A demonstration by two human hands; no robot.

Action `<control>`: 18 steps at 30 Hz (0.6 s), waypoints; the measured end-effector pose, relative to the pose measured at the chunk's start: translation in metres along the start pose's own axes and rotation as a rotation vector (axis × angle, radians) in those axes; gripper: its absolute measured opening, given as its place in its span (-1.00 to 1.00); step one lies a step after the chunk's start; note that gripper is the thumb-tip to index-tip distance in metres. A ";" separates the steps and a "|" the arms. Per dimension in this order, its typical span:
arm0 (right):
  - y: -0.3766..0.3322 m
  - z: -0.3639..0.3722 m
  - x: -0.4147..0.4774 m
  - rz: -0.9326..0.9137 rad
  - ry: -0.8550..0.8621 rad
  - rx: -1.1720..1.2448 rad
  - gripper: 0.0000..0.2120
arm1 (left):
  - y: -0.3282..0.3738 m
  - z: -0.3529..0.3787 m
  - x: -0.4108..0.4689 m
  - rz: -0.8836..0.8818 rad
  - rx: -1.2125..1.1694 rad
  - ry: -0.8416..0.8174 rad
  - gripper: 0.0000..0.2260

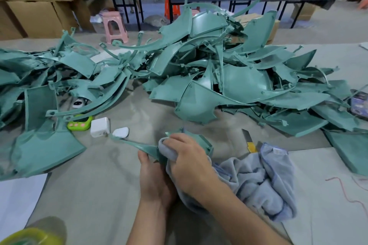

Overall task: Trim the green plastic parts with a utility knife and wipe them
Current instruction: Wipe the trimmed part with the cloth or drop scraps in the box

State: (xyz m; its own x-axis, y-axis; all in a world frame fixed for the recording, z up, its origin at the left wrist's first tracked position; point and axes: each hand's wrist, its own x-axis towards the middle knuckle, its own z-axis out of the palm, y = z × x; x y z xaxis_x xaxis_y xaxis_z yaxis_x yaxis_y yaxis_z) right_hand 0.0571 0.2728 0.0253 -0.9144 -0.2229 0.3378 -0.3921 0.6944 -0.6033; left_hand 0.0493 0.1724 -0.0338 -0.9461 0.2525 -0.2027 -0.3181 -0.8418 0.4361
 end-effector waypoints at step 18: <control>0.011 -0.006 -0.005 0.034 0.114 0.031 -0.77 | 0.009 -0.003 -0.008 0.020 0.014 -0.010 -0.22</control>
State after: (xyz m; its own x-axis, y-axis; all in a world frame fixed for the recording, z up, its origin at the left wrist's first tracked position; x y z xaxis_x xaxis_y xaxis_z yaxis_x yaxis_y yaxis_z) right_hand 0.0582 0.2852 0.0212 -0.9104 -0.1191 0.3963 -0.3660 0.6784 -0.6370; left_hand 0.0540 0.1612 -0.0307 -0.9527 0.2405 -0.1857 -0.3001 -0.8398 0.4524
